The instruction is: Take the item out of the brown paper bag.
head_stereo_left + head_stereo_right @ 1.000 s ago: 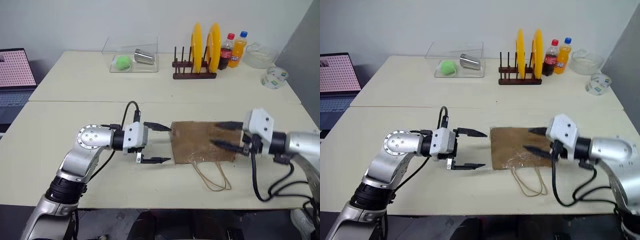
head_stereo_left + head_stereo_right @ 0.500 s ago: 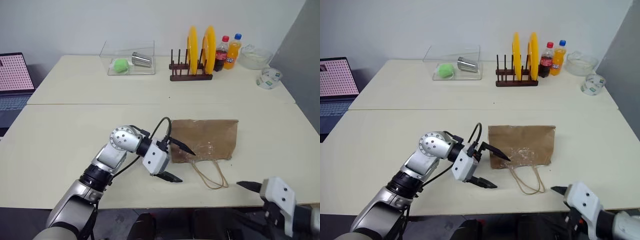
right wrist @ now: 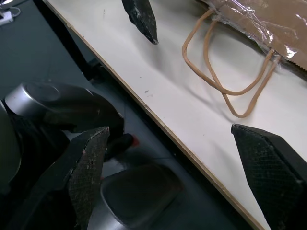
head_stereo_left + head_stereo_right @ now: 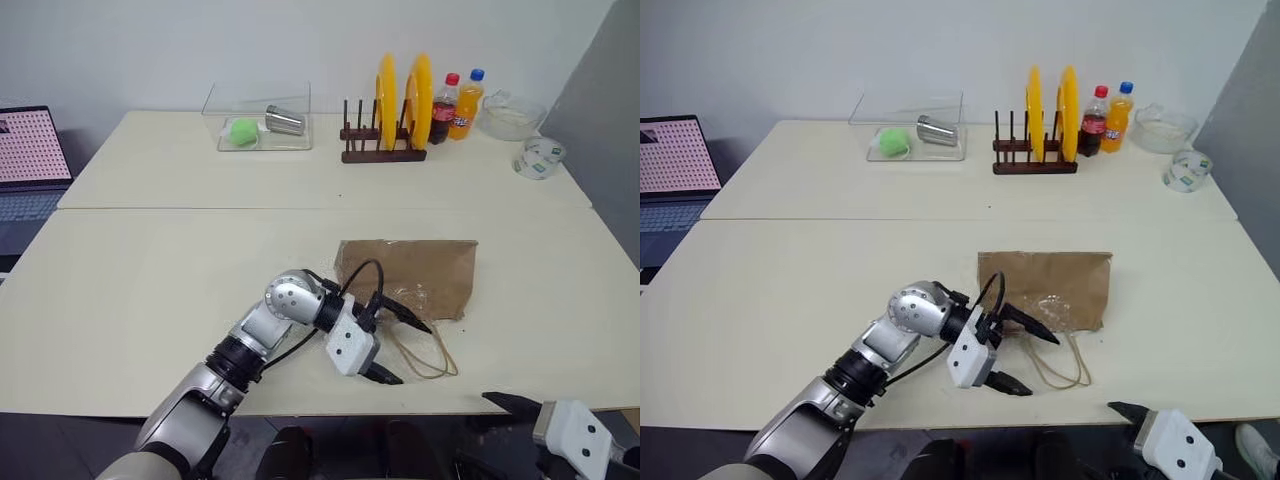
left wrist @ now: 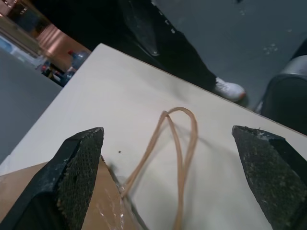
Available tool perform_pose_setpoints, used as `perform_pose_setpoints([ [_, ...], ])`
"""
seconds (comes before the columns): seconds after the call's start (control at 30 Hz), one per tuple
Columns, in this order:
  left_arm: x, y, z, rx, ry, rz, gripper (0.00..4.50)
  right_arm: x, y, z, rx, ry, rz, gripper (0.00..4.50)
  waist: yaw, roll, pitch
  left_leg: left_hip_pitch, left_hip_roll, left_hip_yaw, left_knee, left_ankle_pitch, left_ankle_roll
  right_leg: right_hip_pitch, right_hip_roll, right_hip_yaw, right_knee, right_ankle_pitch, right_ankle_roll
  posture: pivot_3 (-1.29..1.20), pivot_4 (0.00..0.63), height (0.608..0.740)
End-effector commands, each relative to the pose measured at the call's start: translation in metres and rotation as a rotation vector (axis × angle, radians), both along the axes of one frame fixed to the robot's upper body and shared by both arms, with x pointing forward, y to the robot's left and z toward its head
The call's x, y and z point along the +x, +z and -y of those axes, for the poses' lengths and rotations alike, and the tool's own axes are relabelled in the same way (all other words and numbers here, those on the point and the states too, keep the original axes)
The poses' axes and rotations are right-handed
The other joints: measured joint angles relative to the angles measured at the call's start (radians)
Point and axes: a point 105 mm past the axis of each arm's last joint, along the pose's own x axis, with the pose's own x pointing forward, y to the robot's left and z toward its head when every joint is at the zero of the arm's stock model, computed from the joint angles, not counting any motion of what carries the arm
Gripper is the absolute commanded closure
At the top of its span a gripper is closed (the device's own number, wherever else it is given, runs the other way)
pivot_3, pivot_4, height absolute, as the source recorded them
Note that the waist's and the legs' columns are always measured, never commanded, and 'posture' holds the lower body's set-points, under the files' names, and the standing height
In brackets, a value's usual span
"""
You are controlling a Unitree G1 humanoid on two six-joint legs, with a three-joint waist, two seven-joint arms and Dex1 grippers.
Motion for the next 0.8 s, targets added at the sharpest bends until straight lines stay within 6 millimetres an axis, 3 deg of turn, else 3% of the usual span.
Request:
perform_pose_setpoints([
  [0.03,0.0,0.008,0.007,-0.037,-0.011,0.016,0.38,-0.001,0.016,-0.021,0.049,0.057,0.06,0.18,0.0,0.0,0.0,0.0,0.0,0.0,0.0,0.0,0.0,0.0,0.0,0.0,0.0,0.0,0.0,0.0,0.15,0.74],
  [0.5,-0.002,0.009,0.014,-0.057,-0.027,0.003,4.47,0.012,0.018,-0.016,0.005,-0.026,0.17,0.18,0.001,0.0,0.0,0.0,-0.001,0.0,0.0,0.0,0.0,0.0,0.0,0.0,0.0,0.0,0.0,0.0,0.15,0.74],
  [0.8,0.01,0.019,-0.006,-0.084,-0.002,-0.016,4.47,0.025,0.033,-0.006,0.004,-0.141,0.334,0.18,0.0,0.001,0.0,0.0,0.0,-0.001,0.0,0.0,0.0,0.0,0.0,0.0,0.0,0.0,0.0,0.0,0.15,0.74],
])
